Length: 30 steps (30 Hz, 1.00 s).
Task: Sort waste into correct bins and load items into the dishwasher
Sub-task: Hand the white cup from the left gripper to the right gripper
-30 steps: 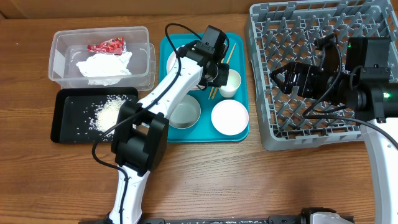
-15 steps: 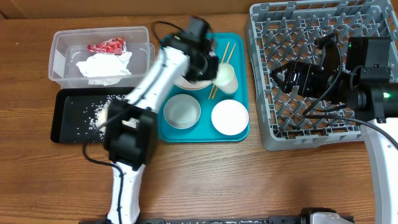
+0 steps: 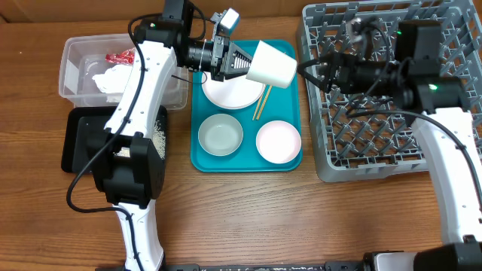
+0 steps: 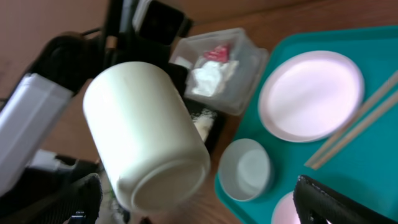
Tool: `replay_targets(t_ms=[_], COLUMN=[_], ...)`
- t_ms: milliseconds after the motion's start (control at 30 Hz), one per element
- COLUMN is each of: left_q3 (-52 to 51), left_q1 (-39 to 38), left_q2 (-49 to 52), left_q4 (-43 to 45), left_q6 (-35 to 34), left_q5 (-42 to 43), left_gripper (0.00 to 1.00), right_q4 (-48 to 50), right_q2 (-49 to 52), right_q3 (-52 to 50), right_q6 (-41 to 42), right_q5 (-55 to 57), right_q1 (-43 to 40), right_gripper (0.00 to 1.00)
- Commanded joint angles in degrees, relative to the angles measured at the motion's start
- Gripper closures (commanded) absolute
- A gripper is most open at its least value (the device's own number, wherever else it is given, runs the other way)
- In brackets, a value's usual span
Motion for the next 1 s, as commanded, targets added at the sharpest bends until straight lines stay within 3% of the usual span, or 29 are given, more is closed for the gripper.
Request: replay_targets(t_ms=[0, 200, 300, 467, 800, 967], left_q3=[0.96, 0.96, 0.96, 0.96, 0.96, 0.96], left_q1=[-0.13, -0.37, -1.11, -1.44, -1.46, -1.49], left_q2=[-1.27, -1.27, -1.27, -1.27, -1.27, -1.27], left_q4=[-2.71, -4.13, -4.04, -3.91, -3.89, -3.91], left_q6=[6.69, 7.04, 7.06, 7.23, 7.5, 7.5], left_q5=[6.27, 6.25, 6.21, 6.21, 6.21, 6.21], left_gripper=[0.96, 0.96, 0.96, 0.96, 0.96, 0.96], right_q4=[4.17, 6.36, 7.65, 7.48, 7.74, 9.46], right_q2=[0.55, 0.68, 0.9, 0.98, 0.98, 0.98], right_q3=[1.42, 1.42, 1.42, 1.42, 1.42, 1.42], right_q6=[0.24, 0.26, 0.26, 0.52, 0.5, 1.6], right_q5=[-12.28, -13.05, -12.9, -8.09, -3.5, -3.54], right_q1=[0.81, 2.23, 4.28, 7.21, 10.75, 10.71], right_gripper=[0.0, 0.05, 0.15, 0.22, 0.28, 0.27])
